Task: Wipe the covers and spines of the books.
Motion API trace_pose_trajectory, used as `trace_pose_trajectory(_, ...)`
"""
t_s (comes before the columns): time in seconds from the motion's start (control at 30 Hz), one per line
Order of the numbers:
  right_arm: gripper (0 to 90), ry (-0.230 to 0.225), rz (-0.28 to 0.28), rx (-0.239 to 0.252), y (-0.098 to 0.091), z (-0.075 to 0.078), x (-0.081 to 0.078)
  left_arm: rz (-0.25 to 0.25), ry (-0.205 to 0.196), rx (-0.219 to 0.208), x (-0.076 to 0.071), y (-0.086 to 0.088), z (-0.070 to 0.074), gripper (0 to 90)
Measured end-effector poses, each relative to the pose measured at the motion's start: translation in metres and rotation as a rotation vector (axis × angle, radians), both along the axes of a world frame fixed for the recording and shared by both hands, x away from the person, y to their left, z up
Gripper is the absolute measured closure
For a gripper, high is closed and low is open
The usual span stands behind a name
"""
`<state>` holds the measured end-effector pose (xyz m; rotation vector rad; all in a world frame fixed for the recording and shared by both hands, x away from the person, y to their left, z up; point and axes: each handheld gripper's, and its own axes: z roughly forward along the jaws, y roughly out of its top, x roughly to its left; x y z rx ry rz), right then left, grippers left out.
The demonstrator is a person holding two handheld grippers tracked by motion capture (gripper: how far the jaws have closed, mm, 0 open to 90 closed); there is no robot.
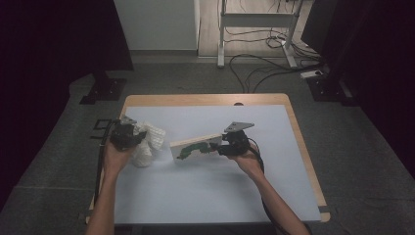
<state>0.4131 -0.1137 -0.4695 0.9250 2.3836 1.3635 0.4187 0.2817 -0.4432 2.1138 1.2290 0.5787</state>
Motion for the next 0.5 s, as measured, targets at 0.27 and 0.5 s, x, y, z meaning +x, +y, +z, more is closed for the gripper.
trace_pose_trajectory(0.27, 44.3, -0.005, 0.004, 0.002, -0.001, 0.000, 0.000, 0.002, 0.045, -0.025, 0.010, -0.004, -0.024, 68.1)
trace_pose_trajectory(0.5, 44.3, -0.003, 0.006, 0.005, -0.001, 0.000, -0.002, 0.018, 0.083, -0.062, 0.016, -0.004, -0.035, 59.0)
